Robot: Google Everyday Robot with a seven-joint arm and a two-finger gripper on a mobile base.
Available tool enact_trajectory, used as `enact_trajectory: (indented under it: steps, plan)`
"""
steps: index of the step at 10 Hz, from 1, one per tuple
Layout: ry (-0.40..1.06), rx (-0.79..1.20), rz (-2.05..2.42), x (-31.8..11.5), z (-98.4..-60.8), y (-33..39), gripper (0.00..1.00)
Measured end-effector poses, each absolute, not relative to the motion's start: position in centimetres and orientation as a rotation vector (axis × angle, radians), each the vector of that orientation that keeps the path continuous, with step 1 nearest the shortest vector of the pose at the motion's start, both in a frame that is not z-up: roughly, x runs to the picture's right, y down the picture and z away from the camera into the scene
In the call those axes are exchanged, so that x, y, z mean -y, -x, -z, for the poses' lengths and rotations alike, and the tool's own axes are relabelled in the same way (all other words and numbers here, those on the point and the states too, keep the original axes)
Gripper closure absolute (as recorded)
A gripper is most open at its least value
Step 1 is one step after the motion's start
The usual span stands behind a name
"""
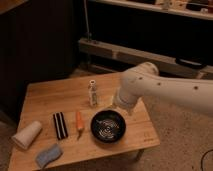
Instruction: Pick up the ceramic bowl
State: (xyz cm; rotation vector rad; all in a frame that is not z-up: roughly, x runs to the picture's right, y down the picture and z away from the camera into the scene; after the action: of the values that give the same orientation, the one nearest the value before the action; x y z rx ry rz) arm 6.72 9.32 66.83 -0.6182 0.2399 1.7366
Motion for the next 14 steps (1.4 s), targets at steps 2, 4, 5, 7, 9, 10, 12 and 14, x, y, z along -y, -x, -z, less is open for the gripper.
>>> enact_trajectory:
  steps: [2, 4, 5, 7, 9, 10, 12, 14]
  plan:
    - [0.654, -0.13, -1.741, -8.9, -66.4, -8.0, 0.27]
    - [0.659, -0.098, -1.744, -8.8, -66.3, -8.5, 0.27]
    - [0.659, -0.097, -1.743, -8.8, -66.3, -8.4, 0.27]
    - [0.662, -0.097, -1.741, -8.8, -66.4, -8.3, 0.27]
    - [0.661, -0.097, -1.742, -8.8, -66.4, -8.3, 0.27]
    - [0.661, -0.098, -1.742, -8.8, -66.4, -8.4, 0.27]
    - [0.661, -0.098, -1.741, -8.8, -66.4, -8.4, 0.27]
    - [0.694, -0.053, -1.733, -9.3, -66.9, -8.7, 0.27]
